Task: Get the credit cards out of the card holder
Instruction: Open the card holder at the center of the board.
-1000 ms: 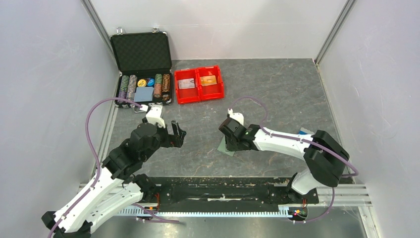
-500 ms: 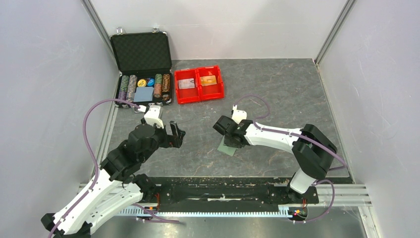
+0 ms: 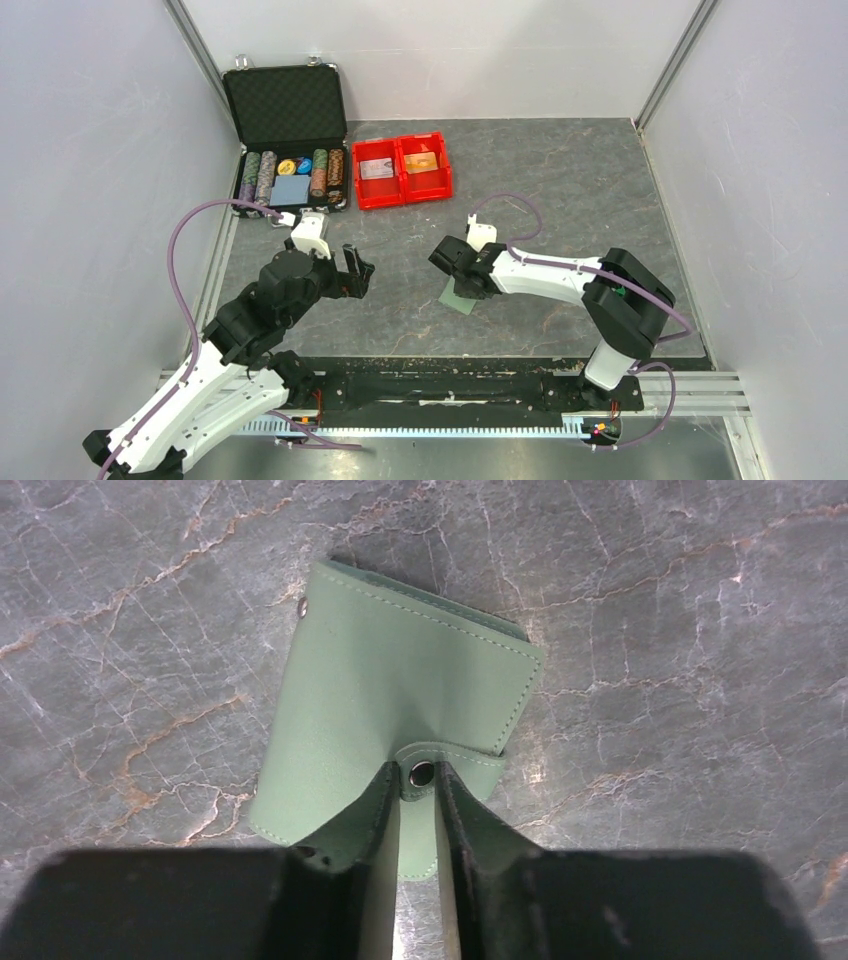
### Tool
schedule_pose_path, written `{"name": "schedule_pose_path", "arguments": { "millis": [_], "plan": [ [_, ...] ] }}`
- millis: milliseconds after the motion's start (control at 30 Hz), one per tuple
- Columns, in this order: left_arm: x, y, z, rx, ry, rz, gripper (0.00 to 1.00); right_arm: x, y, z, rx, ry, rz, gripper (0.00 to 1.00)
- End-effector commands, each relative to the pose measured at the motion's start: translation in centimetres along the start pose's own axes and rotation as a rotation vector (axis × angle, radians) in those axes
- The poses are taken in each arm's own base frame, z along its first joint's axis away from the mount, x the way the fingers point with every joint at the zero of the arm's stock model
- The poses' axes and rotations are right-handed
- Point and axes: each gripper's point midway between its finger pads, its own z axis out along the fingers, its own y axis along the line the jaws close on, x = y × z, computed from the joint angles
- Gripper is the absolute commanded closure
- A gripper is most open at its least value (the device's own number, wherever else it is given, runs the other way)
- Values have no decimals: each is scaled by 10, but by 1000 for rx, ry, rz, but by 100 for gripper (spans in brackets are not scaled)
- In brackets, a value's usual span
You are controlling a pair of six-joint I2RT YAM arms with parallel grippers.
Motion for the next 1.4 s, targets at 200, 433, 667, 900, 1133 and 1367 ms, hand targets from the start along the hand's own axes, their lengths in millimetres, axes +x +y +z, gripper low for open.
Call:
{"name": "schedule_pose_path", "arguments": {
  "millis": [200, 433, 667, 900, 1133, 1367],
  "plan": [
    [6, -8, 2, 28, 39, -33, 0, 8, 9, 4, -120, -2, -112, 100],
    [36, -21, 19, 35, 172, -158, 0, 2, 32, -15, -340, -55, -214, 100],
    [52, -23, 27, 32, 237, -159, 1, 3, 53, -45, -599, -130, -376, 100],
    [68, -37, 38, 69, 341, -174, 0, -2, 61, -75, -798, -210, -408, 100],
    [80, -59, 59, 147, 379, -240, 3, -5, 56, -91, -883, -292, -397, 100],
    [108, -65, 85, 115, 431, -175, 7, -3, 45, -92, -955, -340, -377, 100]
  ]
}}
